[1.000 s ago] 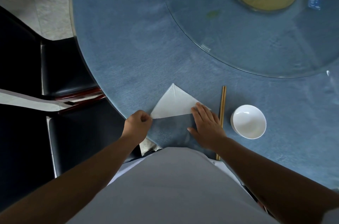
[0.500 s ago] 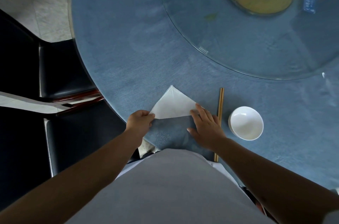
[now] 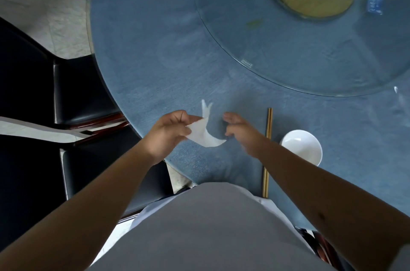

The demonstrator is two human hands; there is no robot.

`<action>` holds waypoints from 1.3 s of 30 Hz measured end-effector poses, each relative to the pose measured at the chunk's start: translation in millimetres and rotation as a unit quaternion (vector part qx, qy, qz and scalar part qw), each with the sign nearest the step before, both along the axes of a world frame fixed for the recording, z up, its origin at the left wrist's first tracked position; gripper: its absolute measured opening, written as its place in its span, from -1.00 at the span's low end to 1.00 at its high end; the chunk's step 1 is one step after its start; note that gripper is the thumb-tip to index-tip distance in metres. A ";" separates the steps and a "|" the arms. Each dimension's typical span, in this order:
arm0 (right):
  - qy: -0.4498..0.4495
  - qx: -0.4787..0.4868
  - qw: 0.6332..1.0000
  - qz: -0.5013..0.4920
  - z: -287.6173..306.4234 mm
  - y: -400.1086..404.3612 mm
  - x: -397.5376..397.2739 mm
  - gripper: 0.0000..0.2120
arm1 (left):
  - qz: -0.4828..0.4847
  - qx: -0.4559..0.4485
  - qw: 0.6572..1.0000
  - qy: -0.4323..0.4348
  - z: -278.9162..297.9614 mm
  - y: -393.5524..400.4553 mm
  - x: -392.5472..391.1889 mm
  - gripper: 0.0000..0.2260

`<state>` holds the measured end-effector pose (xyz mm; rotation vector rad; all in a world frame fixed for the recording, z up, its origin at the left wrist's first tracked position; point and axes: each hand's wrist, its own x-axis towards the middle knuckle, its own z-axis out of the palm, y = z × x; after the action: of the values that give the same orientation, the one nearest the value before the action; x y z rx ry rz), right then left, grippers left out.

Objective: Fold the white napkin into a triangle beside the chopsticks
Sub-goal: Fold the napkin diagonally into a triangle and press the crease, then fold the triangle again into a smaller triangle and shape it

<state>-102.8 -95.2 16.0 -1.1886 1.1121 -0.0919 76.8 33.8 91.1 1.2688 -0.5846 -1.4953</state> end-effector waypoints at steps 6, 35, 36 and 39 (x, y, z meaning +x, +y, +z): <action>-0.167 0.083 0.972 0.141 16.6 16.6 9.6 -0.34 | -0.093 -0.027 0.991 0.093 33.2 -6.2 18.5 -0.89; 0.072 0.196 0.966 -0.156 -24.2 49.7 -21.9 -0.90 | -0.103 0.192 0.876 -0.431 -91.7 -116.3 37.5 -0.92; 0.076 0.189 0.967 -0.151 -23.5 49.4 -21.4 -0.90 | -0.104 0.189 0.870 -0.443 -91.7 -119.3 39.2 -0.93; 0.084 0.185 0.970 -0.134 -20.0 47.1 -19.9 -0.89 | -0.107 0.181 0.857 -0.471 -91.7 -126.1 45.0 -0.94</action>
<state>-122.7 -48.2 -4.0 -0.7200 1.3668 0.0102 121.8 -92.2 -0.6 2.3190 -1.1299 -1.0944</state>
